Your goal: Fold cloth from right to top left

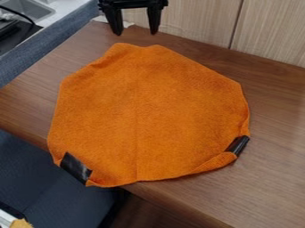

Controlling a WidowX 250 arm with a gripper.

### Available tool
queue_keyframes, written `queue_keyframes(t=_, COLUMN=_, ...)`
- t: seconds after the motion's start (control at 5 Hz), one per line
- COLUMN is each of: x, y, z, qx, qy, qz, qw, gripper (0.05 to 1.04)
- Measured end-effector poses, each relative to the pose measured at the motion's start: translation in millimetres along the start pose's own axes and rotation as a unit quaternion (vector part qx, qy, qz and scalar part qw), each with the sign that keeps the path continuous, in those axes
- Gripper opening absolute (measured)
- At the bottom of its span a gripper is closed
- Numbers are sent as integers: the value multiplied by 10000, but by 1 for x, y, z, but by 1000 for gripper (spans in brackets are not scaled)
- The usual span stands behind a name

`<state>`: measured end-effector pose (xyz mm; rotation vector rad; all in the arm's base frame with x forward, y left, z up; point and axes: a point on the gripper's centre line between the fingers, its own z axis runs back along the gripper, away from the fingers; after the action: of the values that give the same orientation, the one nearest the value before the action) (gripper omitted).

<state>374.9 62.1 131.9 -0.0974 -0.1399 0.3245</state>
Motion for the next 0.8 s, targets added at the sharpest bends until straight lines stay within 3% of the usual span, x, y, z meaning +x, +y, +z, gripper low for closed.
queue_keyframes(t=0.2, x=-4, y=1, z=-13, qx=17, qy=198, qz=8, qw=9998, gripper=1000)
queue_keyframes(t=0.4, x=-22, y=-21, z=-28, qx=-18, qy=450, qz=-639, qw=9969, gripper=1000)
queue_keyframes(t=0.8, x=-57, y=-60, z=-30, qx=-226, qy=557, qz=-1784, qw=9821, gripper=1000)
